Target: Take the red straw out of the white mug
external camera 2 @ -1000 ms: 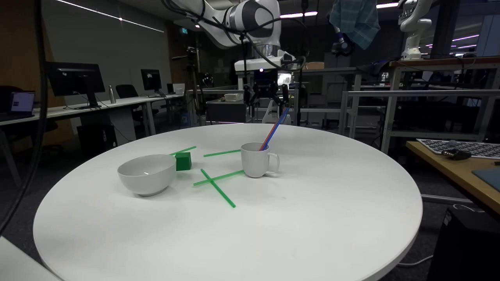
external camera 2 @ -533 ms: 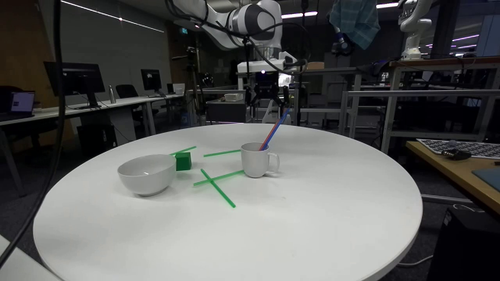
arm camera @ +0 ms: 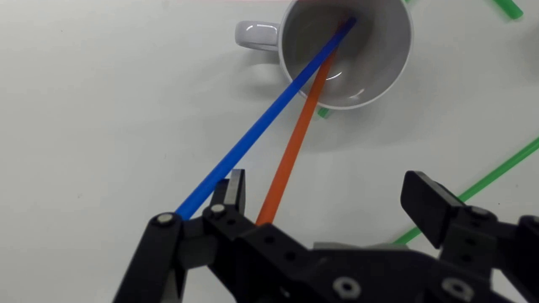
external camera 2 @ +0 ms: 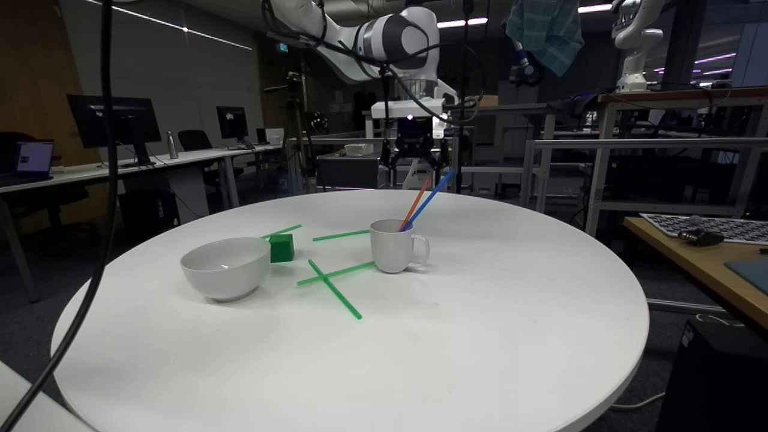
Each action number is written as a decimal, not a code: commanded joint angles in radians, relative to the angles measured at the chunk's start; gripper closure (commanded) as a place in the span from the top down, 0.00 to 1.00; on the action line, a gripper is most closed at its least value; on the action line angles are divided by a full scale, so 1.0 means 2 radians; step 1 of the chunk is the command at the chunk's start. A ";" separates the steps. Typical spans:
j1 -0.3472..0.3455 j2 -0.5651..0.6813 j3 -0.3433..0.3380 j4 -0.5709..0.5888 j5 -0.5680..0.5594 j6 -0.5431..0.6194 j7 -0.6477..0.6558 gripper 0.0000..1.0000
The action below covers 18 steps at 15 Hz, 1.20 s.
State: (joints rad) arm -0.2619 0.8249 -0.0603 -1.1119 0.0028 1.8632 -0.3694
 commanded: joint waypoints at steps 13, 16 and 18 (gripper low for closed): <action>-0.013 0.021 0.013 0.065 0.008 -0.078 -0.018 0.08; -0.011 0.021 0.012 0.066 0.006 -0.078 -0.018 0.00; -0.011 0.021 0.012 0.067 0.005 -0.079 -0.017 0.26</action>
State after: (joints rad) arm -0.2644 0.8324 -0.0540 -1.0536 0.0036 1.7614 -0.3731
